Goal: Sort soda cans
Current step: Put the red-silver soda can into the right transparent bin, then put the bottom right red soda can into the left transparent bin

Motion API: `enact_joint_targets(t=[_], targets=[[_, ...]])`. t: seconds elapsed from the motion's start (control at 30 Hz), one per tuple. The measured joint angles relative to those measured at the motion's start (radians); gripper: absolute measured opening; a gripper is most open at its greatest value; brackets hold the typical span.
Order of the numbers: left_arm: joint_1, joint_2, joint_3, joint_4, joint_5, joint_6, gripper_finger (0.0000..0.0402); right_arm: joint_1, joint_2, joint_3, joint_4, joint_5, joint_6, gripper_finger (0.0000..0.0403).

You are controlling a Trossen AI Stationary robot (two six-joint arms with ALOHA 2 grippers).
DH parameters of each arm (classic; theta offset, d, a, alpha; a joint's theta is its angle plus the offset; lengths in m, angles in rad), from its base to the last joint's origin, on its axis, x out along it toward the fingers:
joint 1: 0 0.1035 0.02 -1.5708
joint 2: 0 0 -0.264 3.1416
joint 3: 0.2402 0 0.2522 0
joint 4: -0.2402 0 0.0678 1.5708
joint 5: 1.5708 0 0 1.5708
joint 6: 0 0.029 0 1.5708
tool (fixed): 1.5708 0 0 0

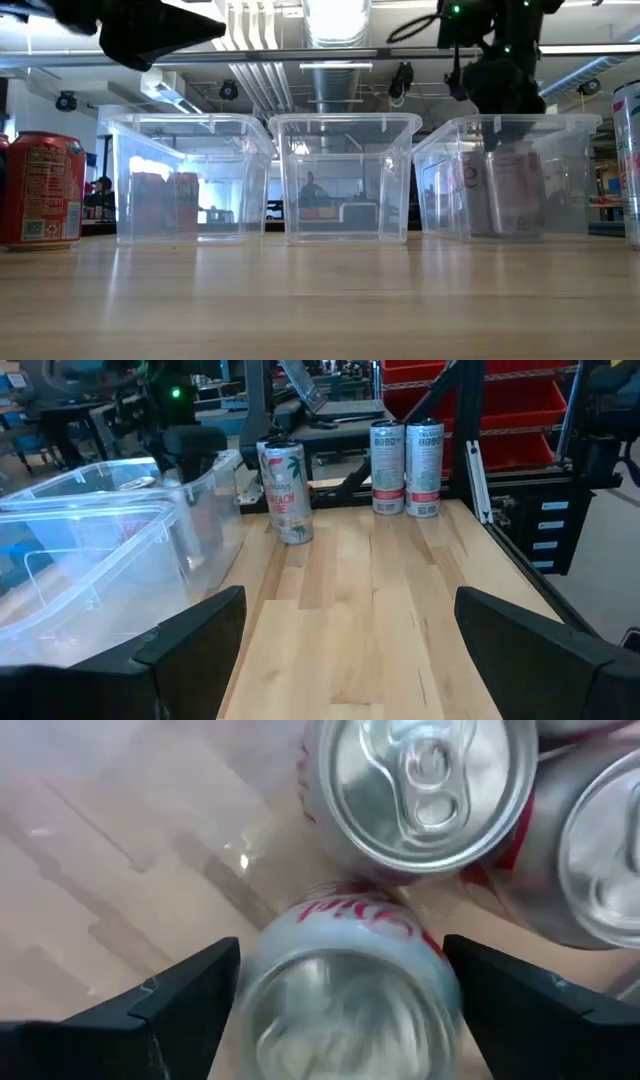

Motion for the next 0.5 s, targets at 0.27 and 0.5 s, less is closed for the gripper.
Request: enact_joint_targets(t=[0.27,0.5], targets=[[-0.004,-0.1,0.0,-0.039,-0.061,0.029,0.0343,0.002,0.0,0.15,-0.077,0.0,-0.022,0.0349],[-0.01,-0.339,0.0,-0.378,-0.1,-0.123,0.0343,0.113,-0.001,0.345,-0.092,0.223,0.023,0.0333]])
